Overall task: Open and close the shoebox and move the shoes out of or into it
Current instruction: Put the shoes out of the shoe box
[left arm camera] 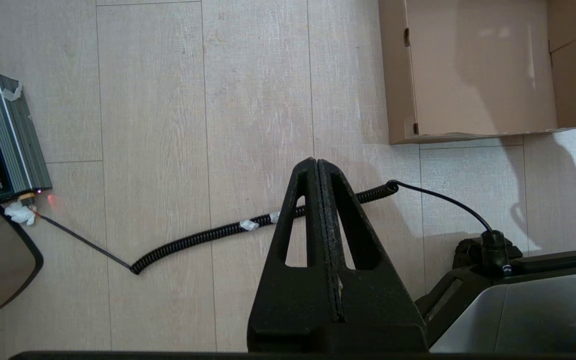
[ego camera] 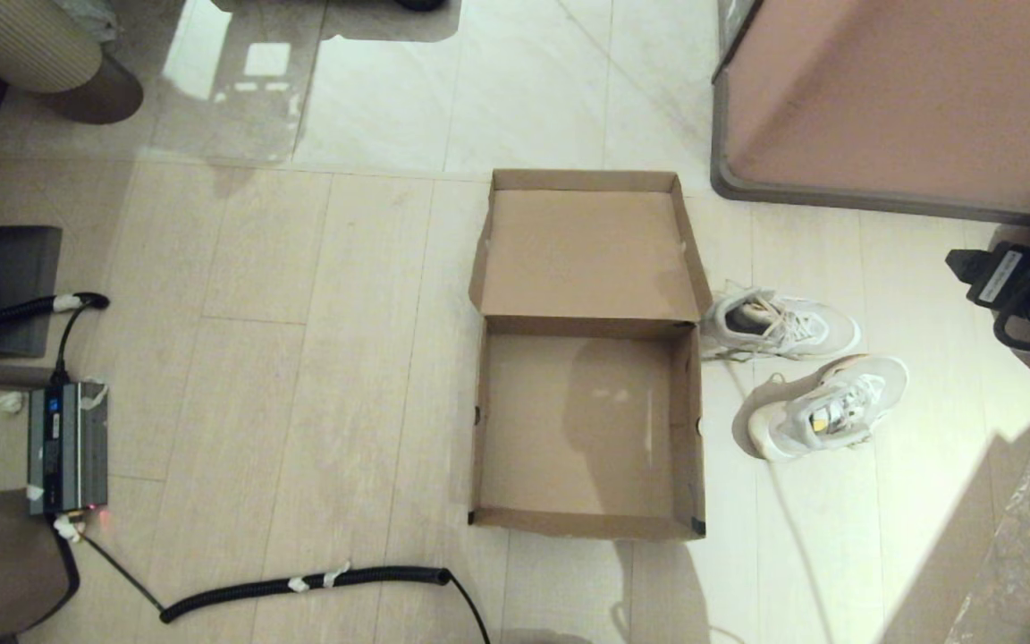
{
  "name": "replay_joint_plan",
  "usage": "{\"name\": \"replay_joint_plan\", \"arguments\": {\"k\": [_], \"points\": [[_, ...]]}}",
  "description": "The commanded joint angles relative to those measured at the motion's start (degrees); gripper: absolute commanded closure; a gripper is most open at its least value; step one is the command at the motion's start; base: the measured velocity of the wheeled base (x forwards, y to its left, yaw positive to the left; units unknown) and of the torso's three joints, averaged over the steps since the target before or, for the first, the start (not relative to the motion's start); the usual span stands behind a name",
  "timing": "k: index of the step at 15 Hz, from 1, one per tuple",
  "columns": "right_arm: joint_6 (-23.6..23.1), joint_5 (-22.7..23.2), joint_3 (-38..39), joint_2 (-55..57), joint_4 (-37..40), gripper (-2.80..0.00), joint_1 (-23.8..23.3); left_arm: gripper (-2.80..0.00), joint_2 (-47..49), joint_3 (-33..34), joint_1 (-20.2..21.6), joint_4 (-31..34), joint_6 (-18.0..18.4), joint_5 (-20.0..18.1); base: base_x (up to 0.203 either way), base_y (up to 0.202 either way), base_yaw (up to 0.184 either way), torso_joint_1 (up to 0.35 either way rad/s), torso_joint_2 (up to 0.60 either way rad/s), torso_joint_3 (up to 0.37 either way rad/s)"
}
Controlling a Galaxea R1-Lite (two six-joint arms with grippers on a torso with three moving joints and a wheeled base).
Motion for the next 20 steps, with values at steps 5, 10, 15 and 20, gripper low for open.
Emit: {"name": "replay_joint_plan", "arguments": {"k": [5, 10, 15, 20], "points": [[5.5, 0.4, 4.4, 3.4, 6.2, -2.8, 0.1, 0.0, 0.1, 0.0, 0.0, 0.0, 0.0, 0.0, 0.0, 0.0, 0.0, 0.0, 0.0, 0.0], [22.2, 5.1, 4.8, 13.0, 6.1, -2.8, 2.1, 0.0, 0.0, 0.0, 0.0, 0.0, 0.0, 0.0, 0.0, 0.0, 0.0, 0.0, 0.0, 0.0], [36.1, 11.2, -0.5, 17.1, 5.7, -2.8, 5.7, 0.0, 0.0, 0.0, 0.0, 0.0, 0.0, 0.0, 0.0, 0.0, 0.0, 0.0, 0.0, 0.0], [38.1, 11.5, -3.9, 19.8, 6.1, -2.8, 8.0, 0.0, 0.0, 0.0, 0.0, 0.0, 0.0, 0.0, 0.0, 0.0, 0.0, 0.0, 0.0, 0.0]]}}
